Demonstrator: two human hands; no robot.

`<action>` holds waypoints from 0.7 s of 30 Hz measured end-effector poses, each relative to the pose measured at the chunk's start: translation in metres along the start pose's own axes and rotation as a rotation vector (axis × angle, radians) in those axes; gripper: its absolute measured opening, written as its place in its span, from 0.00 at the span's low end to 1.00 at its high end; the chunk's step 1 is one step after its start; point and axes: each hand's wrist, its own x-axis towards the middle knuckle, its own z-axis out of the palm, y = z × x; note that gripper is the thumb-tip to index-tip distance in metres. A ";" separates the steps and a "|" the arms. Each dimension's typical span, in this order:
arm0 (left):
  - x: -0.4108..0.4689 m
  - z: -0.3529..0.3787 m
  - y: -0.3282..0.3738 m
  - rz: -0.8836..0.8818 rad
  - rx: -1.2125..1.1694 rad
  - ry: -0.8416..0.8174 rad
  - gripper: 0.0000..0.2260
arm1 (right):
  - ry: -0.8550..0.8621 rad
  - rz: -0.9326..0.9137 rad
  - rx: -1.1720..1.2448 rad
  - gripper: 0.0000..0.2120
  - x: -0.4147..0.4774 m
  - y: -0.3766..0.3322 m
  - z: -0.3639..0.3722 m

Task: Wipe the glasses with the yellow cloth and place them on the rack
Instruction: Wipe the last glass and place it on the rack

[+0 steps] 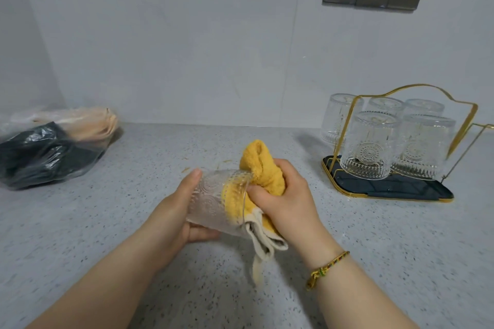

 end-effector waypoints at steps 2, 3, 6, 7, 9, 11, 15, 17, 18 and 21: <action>0.001 0.001 -0.002 0.113 -0.044 0.006 0.17 | -0.017 0.187 0.186 0.07 0.001 0.001 -0.001; 0.001 0.003 -0.001 0.143 -0.046 0.013 0.19 | -0.037 0.269 0.271 0.08 0.002 0.001 -0.002; -0.002 0.003 0.000 0.091 -0.014 0.005 0.22 | -0.035 0.238 0.256 0.08 0.001 0.002 0.000; -0.003 0.002 0.001 0.041 0.001 -0.007 0.23 | -0.018 0.154 0.194 0.08 0.001 0.002 0.001; -0.002 -0.001 0.003 -0.040 0.006 -0.023 0.24 | -0.013 -0.009 0.085 0.12 0.000 0.002 0.003; -0.001 -0.003 0.003 -0.054 0.001 -0.027 0.21 | -0.019 -0.072 0.052 0.14 -0.002 0.002 0.004; 0.000 -0.002 0.001 0.044 -0.003 -0.037 0.17 | -0.009 0.056 0.179 0.21 -0.003 0.008 0.003; 0.001 -0.002 0.001 0.077 0.010 -0.017 0.16 | 0.001 0.123 0.198 0.16 0.000 0.011 0.005; 0.001 -0.001 0.001 0.080 0.000 0.000 0.13 | 0.003 0.155 0.202 0.13 0.002 0.012 0.005; 0.001 0.002 0.000 0.086 -0.041 0.027 0.10 | 0.001 0.229 0.244 0.08 0.006 0.012 0.005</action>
